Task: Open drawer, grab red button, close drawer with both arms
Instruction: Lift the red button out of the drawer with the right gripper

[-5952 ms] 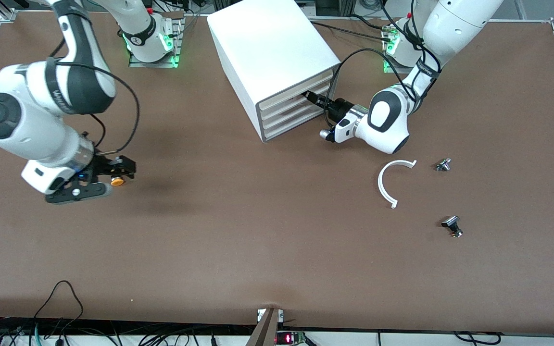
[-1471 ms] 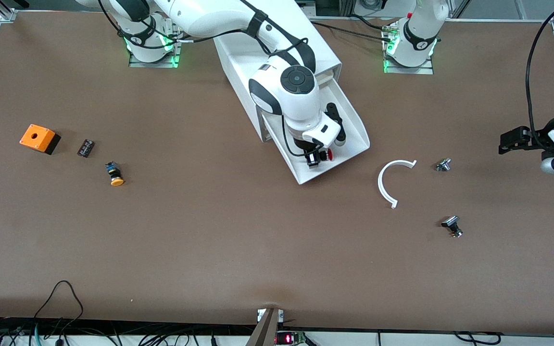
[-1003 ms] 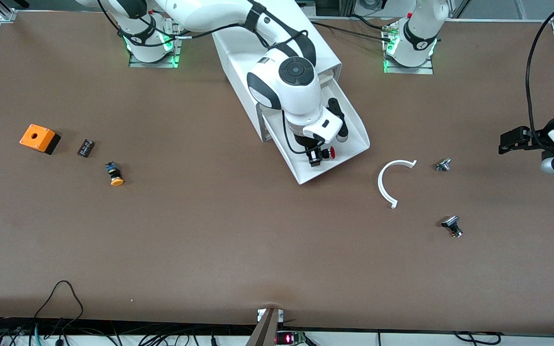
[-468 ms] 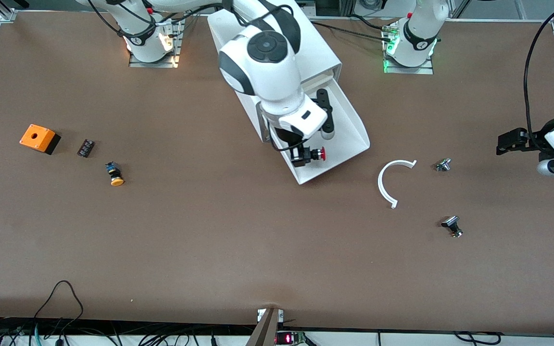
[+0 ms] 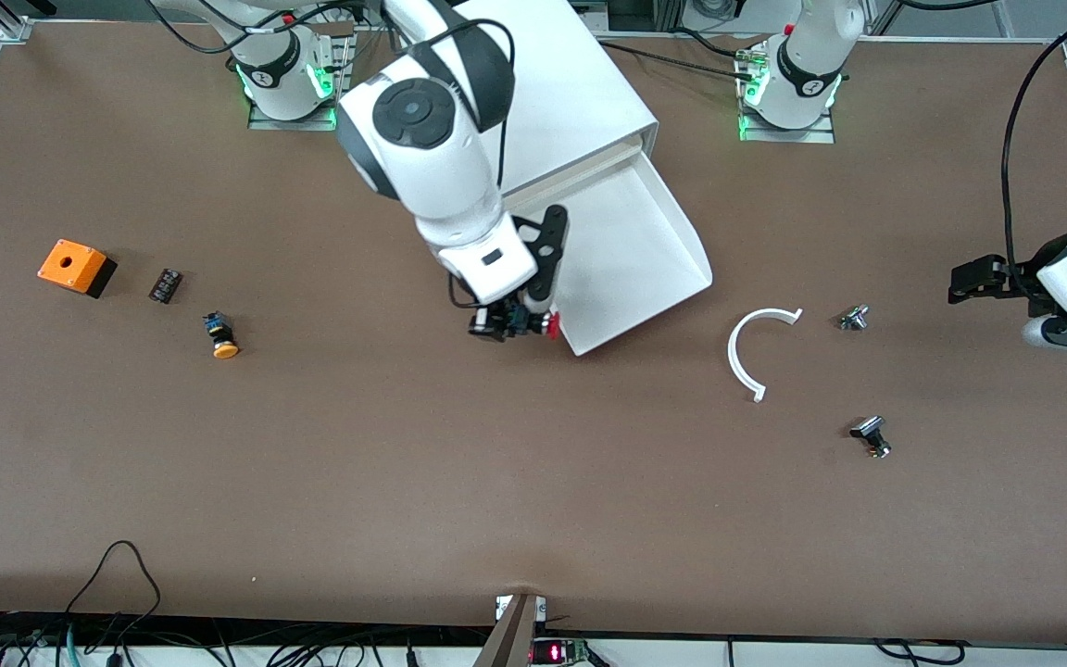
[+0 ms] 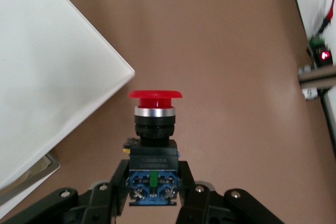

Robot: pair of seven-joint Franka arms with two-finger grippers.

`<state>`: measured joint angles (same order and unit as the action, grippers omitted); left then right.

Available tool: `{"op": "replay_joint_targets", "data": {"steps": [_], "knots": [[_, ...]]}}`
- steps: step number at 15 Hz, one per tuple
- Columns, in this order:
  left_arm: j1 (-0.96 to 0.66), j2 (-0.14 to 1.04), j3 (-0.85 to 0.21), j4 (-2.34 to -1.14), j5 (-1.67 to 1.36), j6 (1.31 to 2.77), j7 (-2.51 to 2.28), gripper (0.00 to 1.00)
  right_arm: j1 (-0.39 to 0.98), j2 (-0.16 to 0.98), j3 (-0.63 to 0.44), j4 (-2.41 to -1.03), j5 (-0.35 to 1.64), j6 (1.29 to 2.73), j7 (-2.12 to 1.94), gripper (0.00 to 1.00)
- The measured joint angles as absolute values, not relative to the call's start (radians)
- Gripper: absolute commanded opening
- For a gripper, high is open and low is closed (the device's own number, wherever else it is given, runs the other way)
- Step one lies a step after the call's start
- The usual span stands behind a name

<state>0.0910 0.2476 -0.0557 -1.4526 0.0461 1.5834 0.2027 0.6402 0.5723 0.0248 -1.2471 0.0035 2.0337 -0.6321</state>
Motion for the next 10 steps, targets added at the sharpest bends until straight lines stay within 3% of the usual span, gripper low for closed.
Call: {"op": "replay_joint_targets", "data": {"steps": [10], "knots": [[0.093,0.269,-0.047,-1.455,0.014,1.571,0.155,1.00,0.519,0.548,-0.095,-1.511,0.005,2.115,-0.313,0.23]]}}
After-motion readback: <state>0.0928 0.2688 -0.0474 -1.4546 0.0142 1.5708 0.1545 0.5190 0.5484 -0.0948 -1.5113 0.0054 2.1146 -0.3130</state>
